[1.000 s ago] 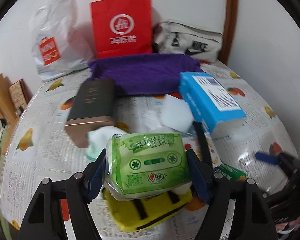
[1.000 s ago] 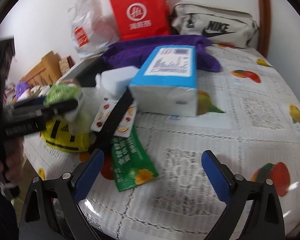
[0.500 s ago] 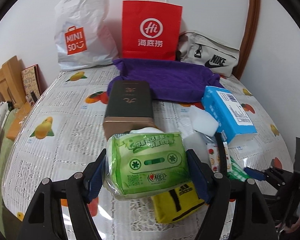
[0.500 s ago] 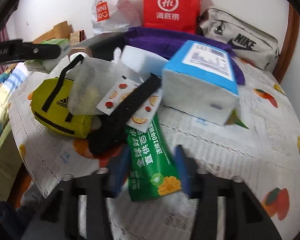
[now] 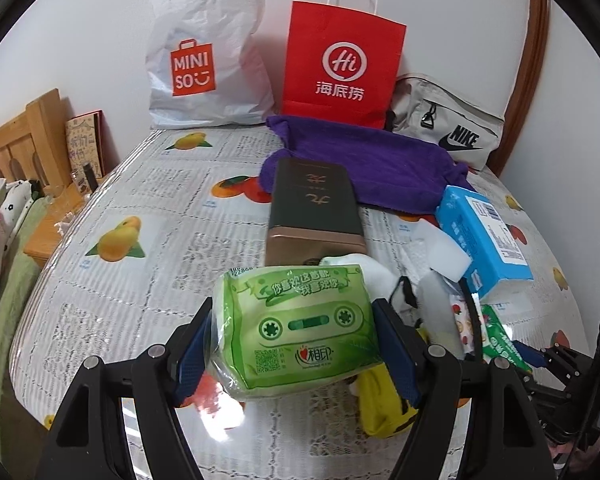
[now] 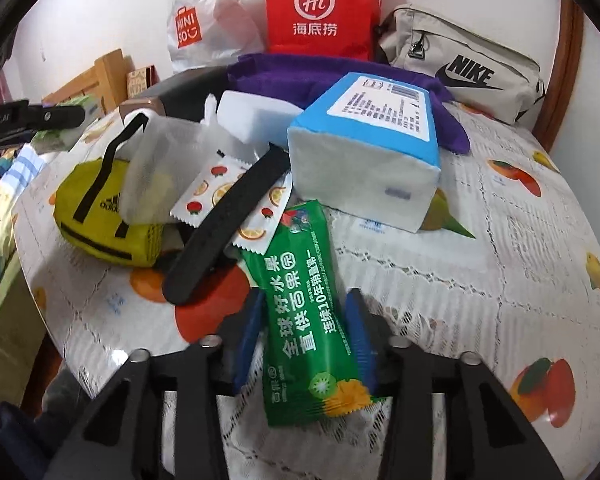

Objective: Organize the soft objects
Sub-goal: 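Lift the wet-wipe pack with the left gripper while the right gripper grasps the green snack packet, then carry the wipes onto the purple towel and open the left gripper while the right carries the packet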

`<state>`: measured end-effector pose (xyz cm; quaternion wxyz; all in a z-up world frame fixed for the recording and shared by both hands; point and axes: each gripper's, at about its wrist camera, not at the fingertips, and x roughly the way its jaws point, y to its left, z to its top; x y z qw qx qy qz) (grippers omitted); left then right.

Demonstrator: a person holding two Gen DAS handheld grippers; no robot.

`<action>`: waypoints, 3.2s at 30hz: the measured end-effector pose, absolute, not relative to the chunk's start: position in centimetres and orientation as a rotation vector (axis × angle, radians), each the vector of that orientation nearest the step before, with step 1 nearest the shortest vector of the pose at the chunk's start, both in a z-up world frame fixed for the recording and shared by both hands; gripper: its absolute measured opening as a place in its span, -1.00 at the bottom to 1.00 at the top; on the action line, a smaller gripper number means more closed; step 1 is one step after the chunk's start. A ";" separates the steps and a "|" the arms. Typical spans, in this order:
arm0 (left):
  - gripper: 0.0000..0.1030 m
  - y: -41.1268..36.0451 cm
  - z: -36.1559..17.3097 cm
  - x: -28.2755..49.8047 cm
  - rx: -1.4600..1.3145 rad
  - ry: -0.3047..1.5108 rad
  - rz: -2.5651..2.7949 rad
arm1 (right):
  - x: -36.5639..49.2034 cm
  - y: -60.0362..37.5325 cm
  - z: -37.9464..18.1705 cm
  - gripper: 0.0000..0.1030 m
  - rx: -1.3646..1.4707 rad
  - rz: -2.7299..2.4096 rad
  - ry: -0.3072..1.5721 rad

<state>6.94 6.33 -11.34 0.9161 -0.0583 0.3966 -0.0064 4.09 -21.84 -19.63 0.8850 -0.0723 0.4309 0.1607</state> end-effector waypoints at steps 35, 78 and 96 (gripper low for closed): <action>0.44 6.9 -6.4 14.5 -0.099 0.810 0.005 | 12.8 -24.2 -8.1 -0.52 -0.031 0.289 0.793; 0.44 2.9 -11.9 40.9 -0.178 1.013 -0.114 | 36.8 -22.8 -14.7 -0.51 -0.065 0.305 0.984; 0.76 2.7 -14.1 43.1 -0.209 1.072 -0.111 | 38.0 -23.1 -16.6 0.06 -0.075 0.287 1.019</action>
